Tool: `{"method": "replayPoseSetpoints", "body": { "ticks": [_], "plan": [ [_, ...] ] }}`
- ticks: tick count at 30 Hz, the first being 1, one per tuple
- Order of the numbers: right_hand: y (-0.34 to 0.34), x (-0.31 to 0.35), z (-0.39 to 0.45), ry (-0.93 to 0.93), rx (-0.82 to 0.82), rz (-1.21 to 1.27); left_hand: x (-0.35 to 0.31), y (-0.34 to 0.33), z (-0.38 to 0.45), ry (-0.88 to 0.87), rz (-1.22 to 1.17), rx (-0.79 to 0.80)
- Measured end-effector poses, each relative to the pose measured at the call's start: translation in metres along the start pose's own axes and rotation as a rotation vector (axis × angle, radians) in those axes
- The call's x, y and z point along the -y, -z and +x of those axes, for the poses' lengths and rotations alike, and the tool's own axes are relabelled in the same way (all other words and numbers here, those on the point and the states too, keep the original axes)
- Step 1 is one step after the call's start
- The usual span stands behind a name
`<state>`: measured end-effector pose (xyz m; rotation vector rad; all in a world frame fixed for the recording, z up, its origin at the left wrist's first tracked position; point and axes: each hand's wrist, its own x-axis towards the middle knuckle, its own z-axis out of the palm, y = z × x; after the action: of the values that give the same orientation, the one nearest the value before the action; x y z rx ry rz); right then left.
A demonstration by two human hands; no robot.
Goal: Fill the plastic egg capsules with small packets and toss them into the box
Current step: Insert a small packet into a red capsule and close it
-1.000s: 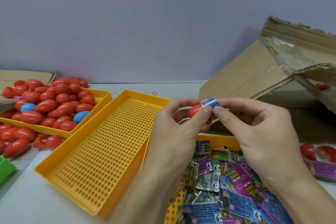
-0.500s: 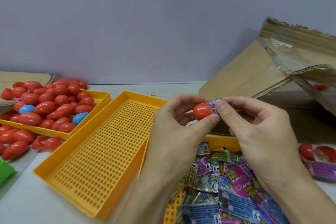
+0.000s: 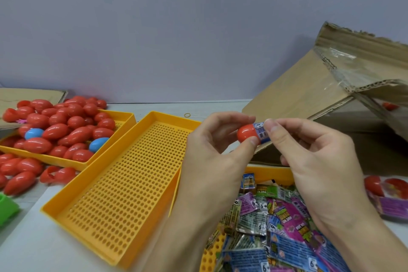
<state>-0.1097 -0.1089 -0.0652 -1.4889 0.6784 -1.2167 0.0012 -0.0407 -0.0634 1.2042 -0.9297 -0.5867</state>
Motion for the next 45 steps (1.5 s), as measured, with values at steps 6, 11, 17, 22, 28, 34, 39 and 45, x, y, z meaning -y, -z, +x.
{"method": "replayPoseSetpoints", "body": {
  "ticks": [6,11,17,22,28,34,39,45],
  "plan": [
    [0.0004,0.0009,-0.0005,-0.027,-0.003,0.023,0.0003,0.0004,0.0004,-0.011,0.031,0.001],
    [0.0011,0.0008,-0.0005,-0.058,0.007,0.066,-0.0026,-0.0003,-0.0013,0.011,0.068,-0.014],
    [0.0015,0.001,-0.0004,-0.075,0.027,0.123,-0.0078,-0.002,-0.0028,0.036,0.087,-0.027],
    [0.0024,0.0,0.0007,-0.127,0.061,0.2,-0.0076,-0.0021,-0.0029,0.046,0.087,-0.027],
    [0.0012,0.002,-0.0002,-0.103,0.059,0.112,-0.0073,-0.0021,-0.0033,0.042,0.093,-0.016],
    [0.0003,-0.0011,0.0006,-0.135,0.042,0.102,-0.0072,-0.0017,-0.0038,0.037,0.095,0.0],
    [0.0001,-0.0038,0.0013,-0.176,0.054,0.14,-0.0056,-0.0019,-0.0024,0.001,0.071,0.009],
    [0.0004,-0.0059,0.0017,-0.182,0.05,0.136,-0.0048,-0.0032,-0.0016,-0.052,0.081,0.005]
  ]
}}
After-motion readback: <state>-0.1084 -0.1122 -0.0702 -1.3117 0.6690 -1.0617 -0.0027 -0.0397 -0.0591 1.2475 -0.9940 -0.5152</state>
